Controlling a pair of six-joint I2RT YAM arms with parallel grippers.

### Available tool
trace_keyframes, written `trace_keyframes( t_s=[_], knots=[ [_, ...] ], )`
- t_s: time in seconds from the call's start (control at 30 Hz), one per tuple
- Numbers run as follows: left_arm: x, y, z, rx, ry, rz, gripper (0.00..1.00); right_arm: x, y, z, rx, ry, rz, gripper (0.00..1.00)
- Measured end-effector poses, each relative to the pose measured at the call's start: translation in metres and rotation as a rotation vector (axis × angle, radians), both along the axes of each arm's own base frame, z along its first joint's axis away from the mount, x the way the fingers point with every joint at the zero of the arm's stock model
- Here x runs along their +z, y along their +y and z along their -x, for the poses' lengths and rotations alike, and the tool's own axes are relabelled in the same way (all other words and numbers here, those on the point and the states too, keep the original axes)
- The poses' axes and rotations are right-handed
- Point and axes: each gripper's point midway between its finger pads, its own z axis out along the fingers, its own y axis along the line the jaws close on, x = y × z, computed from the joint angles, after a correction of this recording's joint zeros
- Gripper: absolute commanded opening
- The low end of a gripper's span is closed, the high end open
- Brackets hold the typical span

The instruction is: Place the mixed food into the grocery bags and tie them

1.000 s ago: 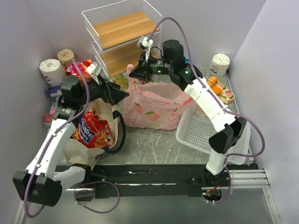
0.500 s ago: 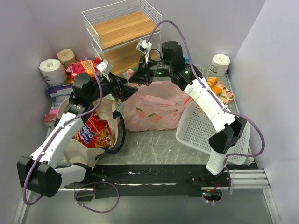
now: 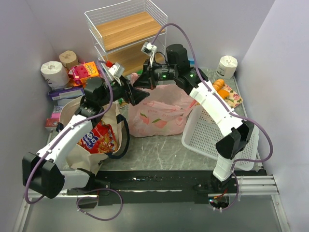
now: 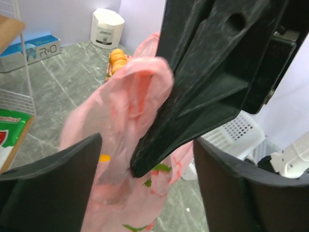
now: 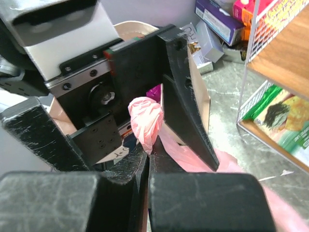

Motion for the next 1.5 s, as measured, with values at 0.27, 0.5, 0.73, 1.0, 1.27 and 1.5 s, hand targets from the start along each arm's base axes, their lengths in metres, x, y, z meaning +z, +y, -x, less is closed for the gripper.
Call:
trace_keyframes(
  t_s=[0.27,0.5,0.73,1.0,1.27,1.5],
  knots=[
    [-0.009,-0.006,-0.005,0.024,0.051,0.019,0.68,-0.005,-0.001,-0.006,-0.050,0.043,0.007,0.00],
    [-0.021,-0.013,-0.005,0.027,0.095,0.017,0.01,-0.004,-0.001,-0.008,-0.069,0.068,-0.002,0.00],
    [-0.025,-0.012,-0.010,0.069,0.106,0.024,0.01,-0.004,-0.011,-0.016,-0.111,0.114,-0.004,0.78],
    [-0.038,-0.008,-0.012,0.098,0.144,0.004,0.01,-0.010,-0.121,-0.062,-0.498,0.171,0.122,0.87],
    [-0.048,-0.005,-0.011,0.113,0.183,-0.008,0.01,0.006,-0.256,-0.036,-0.948,0.088,0.317,0.87],
    [-0.051,-0.005,-0.010,0.113,0.199,-0.012,0.01,-0.033,-0.278,-0.026,-0.980,0.170,0.412,0.86]
  ],
)
